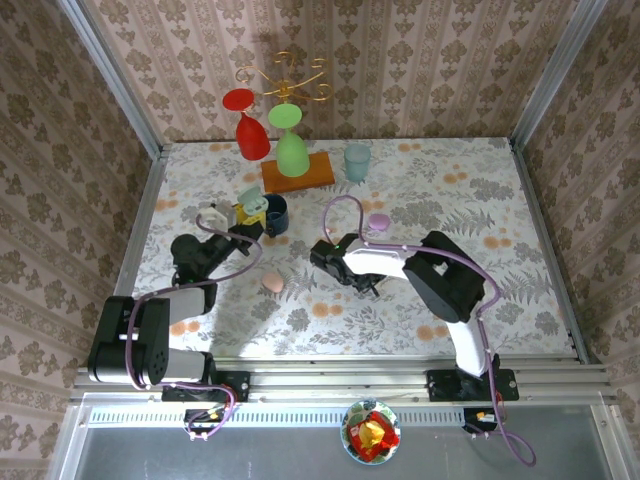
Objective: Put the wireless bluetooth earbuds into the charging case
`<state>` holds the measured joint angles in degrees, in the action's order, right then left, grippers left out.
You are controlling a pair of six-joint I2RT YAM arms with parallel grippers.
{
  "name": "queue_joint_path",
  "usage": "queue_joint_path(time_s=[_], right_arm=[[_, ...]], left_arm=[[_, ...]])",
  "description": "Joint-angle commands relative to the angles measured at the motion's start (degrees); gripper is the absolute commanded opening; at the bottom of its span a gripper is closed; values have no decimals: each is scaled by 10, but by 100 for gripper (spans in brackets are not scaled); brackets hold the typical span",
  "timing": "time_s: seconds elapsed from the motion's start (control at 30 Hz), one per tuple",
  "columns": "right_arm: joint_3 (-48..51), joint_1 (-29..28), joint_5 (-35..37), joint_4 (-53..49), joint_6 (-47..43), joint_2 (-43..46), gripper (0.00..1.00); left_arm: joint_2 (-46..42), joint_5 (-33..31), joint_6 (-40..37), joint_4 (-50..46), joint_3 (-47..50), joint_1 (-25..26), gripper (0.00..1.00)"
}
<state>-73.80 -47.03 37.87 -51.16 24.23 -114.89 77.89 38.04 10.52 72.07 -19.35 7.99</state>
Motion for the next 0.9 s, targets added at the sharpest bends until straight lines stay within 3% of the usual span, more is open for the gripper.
queue_joint_path(time_s=[0.0,0.47,0.63,0.87], right_arm=[[29,29,-49,49,12,69,18],[186,188,-441,295,67,316,18],[206,215,-535,347,96,379,18],[218,217,-638,437,128,400,19]], left_arm=[[1,-3,-20,16,0,13,32],[31,-61,-86,15,-23,123,32],[56,-68,-95,16,-43,153,32],[86,-56,-124,16,-61,186,32]])
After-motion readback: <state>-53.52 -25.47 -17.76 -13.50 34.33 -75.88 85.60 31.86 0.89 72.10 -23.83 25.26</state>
